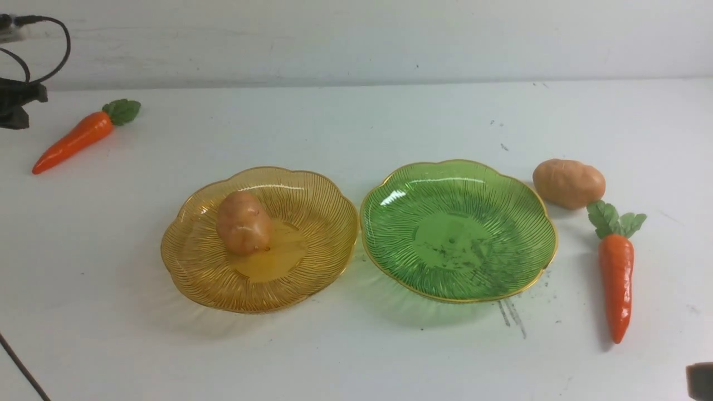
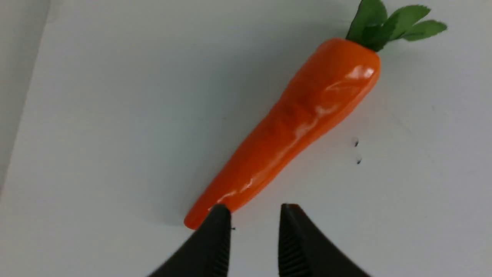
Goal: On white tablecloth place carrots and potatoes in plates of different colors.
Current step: 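Pick up the carrot from the table and place it on the green plate with the left gripper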
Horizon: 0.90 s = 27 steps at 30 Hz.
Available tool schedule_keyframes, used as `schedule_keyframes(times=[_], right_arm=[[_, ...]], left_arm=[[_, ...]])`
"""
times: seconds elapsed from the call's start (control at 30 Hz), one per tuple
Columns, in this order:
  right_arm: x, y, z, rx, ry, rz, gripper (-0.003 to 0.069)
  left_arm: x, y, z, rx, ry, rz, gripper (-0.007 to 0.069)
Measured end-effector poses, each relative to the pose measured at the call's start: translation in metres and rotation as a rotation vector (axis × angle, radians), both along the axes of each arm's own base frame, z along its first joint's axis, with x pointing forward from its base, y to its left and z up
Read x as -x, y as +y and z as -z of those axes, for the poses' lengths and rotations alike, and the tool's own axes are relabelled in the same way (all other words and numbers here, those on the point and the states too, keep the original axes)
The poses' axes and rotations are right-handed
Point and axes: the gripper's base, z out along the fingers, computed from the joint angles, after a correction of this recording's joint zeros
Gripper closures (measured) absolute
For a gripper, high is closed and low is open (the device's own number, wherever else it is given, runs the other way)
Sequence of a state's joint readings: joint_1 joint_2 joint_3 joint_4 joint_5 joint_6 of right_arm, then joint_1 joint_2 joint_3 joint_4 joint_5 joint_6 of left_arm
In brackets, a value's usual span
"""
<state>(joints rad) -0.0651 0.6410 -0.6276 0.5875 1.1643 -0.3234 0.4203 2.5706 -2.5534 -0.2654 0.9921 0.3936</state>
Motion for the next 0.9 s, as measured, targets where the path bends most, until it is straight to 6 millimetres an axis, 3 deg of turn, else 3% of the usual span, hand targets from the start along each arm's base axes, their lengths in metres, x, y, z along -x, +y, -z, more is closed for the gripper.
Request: schedule_keyframes(times=[0.13,0.23,0.3,0.73,0.9], right_arm=[[0.0,0.0,0.0,-0.003,0.002,0.003,0.0674],[0.0,0.0,0.0,-0.011,0.004,0.017,0.0674],[-0.001,0.0,-0.001,-0.012,-0.001,0.022,0.0674],[-0.002,-0.001,-0.001,-0.028,-0.003,0.051,0.0674],[-0.003,-0.001,-0.002,-0.026,-0.016,0.06,0.0674]], left_arm=[[-0.007,0.003,0.037,0.01,0.025,0.009,0.0204],[-0.011,0.004,0.05,-0.001,0.02,0.016,0.0067],[-0.012,0.005,0.052,-0.025,0.014,0.038,0.0022],[-0.02,0.01,0.077,-0.124,-0.035,0.097,0.0042],[-0.022,0.008,0.08,-0.138,-0.044,0.115,0.0133]])
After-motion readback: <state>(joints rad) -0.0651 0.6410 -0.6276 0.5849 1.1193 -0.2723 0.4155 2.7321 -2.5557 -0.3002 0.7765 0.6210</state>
